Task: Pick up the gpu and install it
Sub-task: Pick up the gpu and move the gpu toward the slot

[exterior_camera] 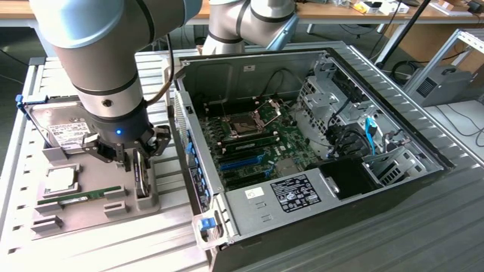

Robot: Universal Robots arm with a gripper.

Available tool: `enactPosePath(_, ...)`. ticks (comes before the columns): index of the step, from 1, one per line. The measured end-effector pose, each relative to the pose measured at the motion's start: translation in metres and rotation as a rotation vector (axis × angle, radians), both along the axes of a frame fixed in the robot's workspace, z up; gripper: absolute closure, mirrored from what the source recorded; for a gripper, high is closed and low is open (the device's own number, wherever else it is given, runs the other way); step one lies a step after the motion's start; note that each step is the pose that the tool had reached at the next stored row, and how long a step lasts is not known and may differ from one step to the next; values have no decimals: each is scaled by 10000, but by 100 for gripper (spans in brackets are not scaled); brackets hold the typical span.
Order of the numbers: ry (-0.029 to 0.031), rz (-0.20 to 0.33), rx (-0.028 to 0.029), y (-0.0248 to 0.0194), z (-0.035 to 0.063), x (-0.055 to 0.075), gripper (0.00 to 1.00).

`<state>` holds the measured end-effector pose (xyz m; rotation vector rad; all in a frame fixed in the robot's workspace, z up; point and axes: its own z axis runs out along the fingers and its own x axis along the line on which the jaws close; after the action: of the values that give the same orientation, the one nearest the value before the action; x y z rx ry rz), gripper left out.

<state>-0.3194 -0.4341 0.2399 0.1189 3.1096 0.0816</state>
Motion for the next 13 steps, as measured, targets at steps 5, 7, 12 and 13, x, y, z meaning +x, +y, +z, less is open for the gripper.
enactPosePath(5,0,-1,0,-1,0,8,59)
enactPosePath(7,0,-1,0,-1,0,9,59)
enactPosePath(12,0,-1,0,-1,0,8,59)
enactPosePath(13,0,-1,0,-1,0,8,59)
